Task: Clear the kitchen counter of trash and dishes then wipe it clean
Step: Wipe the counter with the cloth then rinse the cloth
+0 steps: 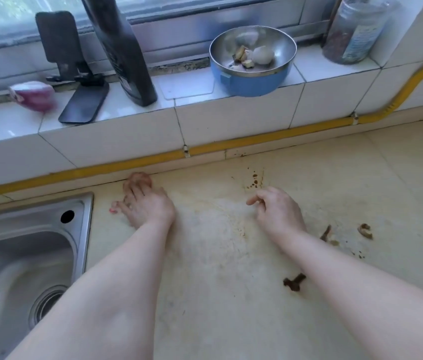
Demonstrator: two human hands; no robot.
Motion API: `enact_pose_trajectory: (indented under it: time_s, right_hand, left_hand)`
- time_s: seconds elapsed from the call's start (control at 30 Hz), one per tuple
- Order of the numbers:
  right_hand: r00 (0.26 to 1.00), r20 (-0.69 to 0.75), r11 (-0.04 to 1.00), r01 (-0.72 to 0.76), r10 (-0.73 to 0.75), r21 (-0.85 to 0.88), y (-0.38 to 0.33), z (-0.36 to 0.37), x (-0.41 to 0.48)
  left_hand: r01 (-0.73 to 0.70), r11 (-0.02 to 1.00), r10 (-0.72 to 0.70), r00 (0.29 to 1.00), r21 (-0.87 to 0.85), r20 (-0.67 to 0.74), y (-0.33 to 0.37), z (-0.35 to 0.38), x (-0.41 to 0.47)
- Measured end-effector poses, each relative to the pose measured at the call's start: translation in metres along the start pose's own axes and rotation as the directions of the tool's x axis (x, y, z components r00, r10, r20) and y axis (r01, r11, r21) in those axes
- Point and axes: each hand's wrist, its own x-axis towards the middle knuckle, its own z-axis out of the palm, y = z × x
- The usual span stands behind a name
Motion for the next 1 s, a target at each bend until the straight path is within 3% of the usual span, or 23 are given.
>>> enact_pose_trajectory:
  time_s: [0.1, 0.2, 0.27, 0.37, 0.43, 0.5, 0.53, 0.57, 0.63, 0.7, 0.8, 0.87, 0.93, 1.0]
  right_hand:
    - [0.998, -0.039, 0.998, -0.052, 0.053, 0.030, 0.011, -0.005, 0.001]
    - [0.995, -0.056, 0.996, -0.085, 0.087, 0.030, 0.026, -0.014, -0.003]
    - [0.994, -0.059, 0.995, -0.093, 0.095, 0.041, 0.036, -0.021, -0.007]
    - [0.993, -0.060, 0.993, -0.103, 0.106, 0.051, 0.052, -0.031, -0.014]
    - [0.992, -0.065, 0.993, -0.106, 0.109, 0.051, 0.060, -0.035, -0.016]
    - [0.990, -0.078, 0.992, -0.112, 0.116, 0.056, 0.067, -0.039, -0.018]
    - [0.990, -0.083, 0.992, -0.113, 0.118, 0.062, 0.069, -0.041, -0.019]
    - [0.989, -0.087, 0.991, -0.114, 0.120, 0.068, 0.072, -0.043, -0.022]
    - [0.989, -0.098, 0.991, -0.108, 0.115, 0.075, 0.075, -0.045, -0.025]
    - [0.987, -0.108, 0.992, -0.110, 0.117, 0.069, 0.078, -0.046, -0.029]
    - [0.986, -0.115, 0.991, -0.116, 0.123, 0.070, 0.079, -0.046, -0.030]
    - [0.987, -0.105, 0.991, -0.112, 0.120, 0.075, 0.076, -0.045, -0.028]
    - [0.991, -0.086, 0.992, -0.097, 0.104, 0.083, 0.068, -0.043, -0.026]
    - [0.993, -0.075, 0.992, -0.083, 0.090, 0.090, 0.060, -0.041, -0.024]
  left_hand:
    - [-0.138, 0.989, 0.141, 0.988, -0.042, 0.056, 0.048, 0.006, -0.010]
    - [-0.391, 0.917, 0.395, 0.917, -0.074, 0.050, 0.094, 0.020, -0.033]
    - [-0.448, 0.886, 0.454, 0.891, -0.121, 0.024, 0.114, 0.025, -0.039]
    - [-0.386, 0.890, 0.386, 0.921, -0.242, -0.049, 0.129, 0.030, -0.039]
    - [-0.199, 0.878, 0.210, 0.977, -0.436, -0.024, 0.137, 0.029, -0.038]
    - [-0.011, 0.766, 0.063, 0.996, -0.642, 0.058, 0.154, 0.025, -0.041]
    - [0.028, 0.704, 0.062, 0.993, -0.710, 0.101, 0.165, 0.023, -0.042]
    - [0.033, 0.680, 0.106, 0.984, -0.732, 0.143, 0.177, 0.020, -0.048]
    - [-0.101, 0.703, 0.316, 0.931, -0.704, 0.181, 0.194, 0.016, -0.058]
    - [-0.263, 0.736, 0.505, 0.827, -0.625, 0.248, 0.205, 0.016, -0.066]
    - [-0.349, 0.727, 0.592, 0.756, -0.592, 0.281, 0.202, 0.009, -0.069]
    - [-0.196, 0.683, 0.456, 0.867, -0.704, 0.201, 0.188, -0.001, -0.071]
    - [-0.040, 0.662, 0.147, 0.986, -0.748, 0.078, 0.165, -0.006, -0.067]
    - [0.048, 0.811, -0.101, 0.993, -0.583, -0.060, 0.133, -0.007, -0.059]
